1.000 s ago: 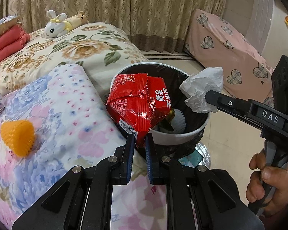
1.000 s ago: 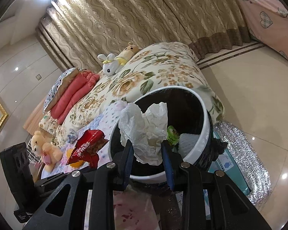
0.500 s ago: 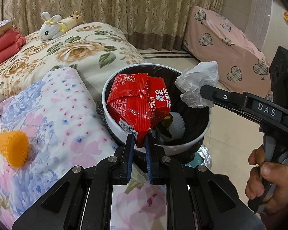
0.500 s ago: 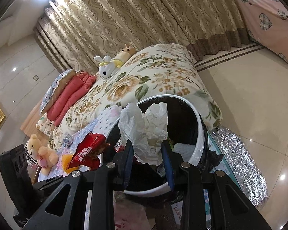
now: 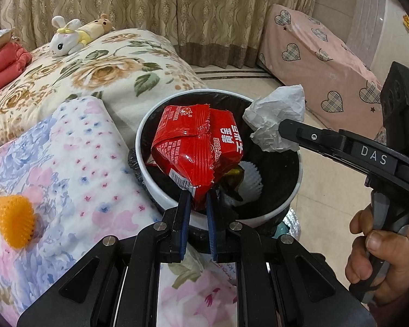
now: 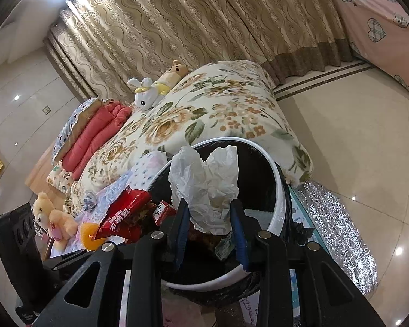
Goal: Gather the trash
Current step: 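Carry the red snack bag and white tissue over the trash bin, then open both tools to drop the snack bag and tissue into the bin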
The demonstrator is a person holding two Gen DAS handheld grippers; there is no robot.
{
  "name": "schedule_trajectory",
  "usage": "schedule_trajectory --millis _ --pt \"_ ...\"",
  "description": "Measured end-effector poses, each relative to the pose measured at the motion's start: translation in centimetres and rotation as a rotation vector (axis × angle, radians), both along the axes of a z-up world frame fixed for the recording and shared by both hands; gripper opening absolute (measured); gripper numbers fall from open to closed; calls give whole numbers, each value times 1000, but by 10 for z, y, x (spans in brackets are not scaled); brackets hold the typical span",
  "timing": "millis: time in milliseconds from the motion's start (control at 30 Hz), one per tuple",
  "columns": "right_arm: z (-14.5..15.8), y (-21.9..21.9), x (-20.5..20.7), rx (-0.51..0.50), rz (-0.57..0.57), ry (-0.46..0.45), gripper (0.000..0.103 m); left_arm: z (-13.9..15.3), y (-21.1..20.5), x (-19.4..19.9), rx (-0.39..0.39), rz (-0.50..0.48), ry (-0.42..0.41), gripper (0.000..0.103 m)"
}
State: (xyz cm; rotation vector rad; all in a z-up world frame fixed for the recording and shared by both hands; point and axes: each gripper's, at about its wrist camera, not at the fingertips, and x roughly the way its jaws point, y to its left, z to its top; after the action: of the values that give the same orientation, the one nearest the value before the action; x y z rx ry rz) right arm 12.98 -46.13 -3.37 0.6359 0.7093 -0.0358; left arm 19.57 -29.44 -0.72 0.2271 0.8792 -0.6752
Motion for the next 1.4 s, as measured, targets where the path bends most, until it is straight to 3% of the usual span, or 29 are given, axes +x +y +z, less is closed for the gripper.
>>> schedule_trajectory --millis 500,600,667,767,1033,1400 --pt "-3 -4 8 -5 -3 25 34 0 -6 4 -10 -9 17 12" --pt "-4 -5 8 -3 -12 32 41 1 -5 5 -20 -13 29 14" --pt "-4 -6 7 2 -19 32 53 1 -3 3 -25 -7 26 26" --pt "-3 -5 6 8 -21 32 60 3 2 1 -36 7 19 37" --pt "6 10 -1 10 -9 13 80 0 37 -7 -85 82 31 48" --pt "16 59 -5 9 77 -8 84 -7 110 -23 -119 216 27 53"
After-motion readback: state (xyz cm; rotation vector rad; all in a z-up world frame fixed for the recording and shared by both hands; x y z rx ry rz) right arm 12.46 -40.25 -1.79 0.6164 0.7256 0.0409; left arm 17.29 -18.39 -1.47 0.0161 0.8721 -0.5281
